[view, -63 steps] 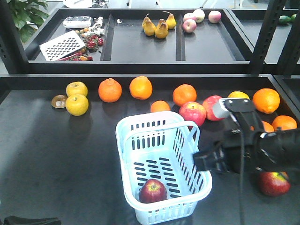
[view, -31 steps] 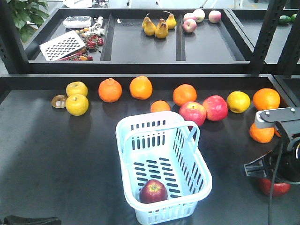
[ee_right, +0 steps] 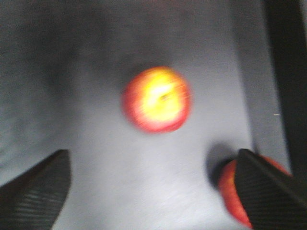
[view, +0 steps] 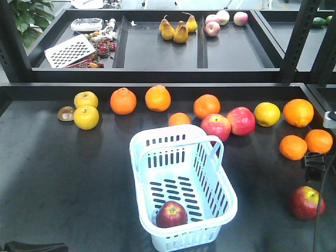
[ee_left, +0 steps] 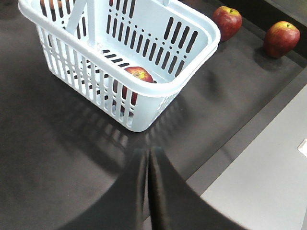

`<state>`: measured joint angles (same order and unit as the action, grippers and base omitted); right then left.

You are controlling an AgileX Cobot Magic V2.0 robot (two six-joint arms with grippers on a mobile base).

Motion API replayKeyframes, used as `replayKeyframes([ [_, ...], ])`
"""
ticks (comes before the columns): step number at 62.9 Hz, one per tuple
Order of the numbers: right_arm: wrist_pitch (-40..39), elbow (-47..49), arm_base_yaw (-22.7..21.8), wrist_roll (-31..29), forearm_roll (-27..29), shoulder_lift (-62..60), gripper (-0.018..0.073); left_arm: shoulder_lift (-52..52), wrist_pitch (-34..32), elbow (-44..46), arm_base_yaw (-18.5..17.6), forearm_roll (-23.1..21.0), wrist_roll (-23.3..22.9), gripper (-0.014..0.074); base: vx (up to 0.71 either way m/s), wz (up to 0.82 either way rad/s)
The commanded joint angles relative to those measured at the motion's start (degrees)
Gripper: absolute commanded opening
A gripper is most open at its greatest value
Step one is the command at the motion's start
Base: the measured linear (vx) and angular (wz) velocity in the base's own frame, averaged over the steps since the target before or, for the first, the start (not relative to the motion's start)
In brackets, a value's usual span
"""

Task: Pick three apples into basket with both arms
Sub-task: 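Move the right gripper back and grasp a second red apple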

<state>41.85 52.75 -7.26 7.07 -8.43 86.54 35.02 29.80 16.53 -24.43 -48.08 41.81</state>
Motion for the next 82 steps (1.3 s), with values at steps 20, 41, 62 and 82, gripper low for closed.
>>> replayKeyframes([
  [20, -0.6, 11.1, -0.7, -1.5, -0.4, 14.7, 0.0605, 0.0, -2.1, 1.6, 0.1, -2.1, -0.3, -0.0006, 0.00, 0.00],
  [41, -2.9, 11.8, -0.7, -1.3, -0.6, 24.1, 0.0580, 0.0, -2.1, 1.6, 0.1, -2.1, -0.3, -0.0006, 0.00, 0.00],
  [62, -4.3, 11.8, -0.7, -1.7, -0.8, 26.8, 0.0517, 0.0, -2.1, 1.6, 0.1, -2.1, -0.3, -0.0006, 0.00, 0.00],
  [82, 0.2, 11.6, -0.6, -4.6, 0.5, 18.6, 0.0048, 0.0, -2.1, 1.6, 0.1, -2.1, -0.3, -0.0006, 0.00, 0.00],
])
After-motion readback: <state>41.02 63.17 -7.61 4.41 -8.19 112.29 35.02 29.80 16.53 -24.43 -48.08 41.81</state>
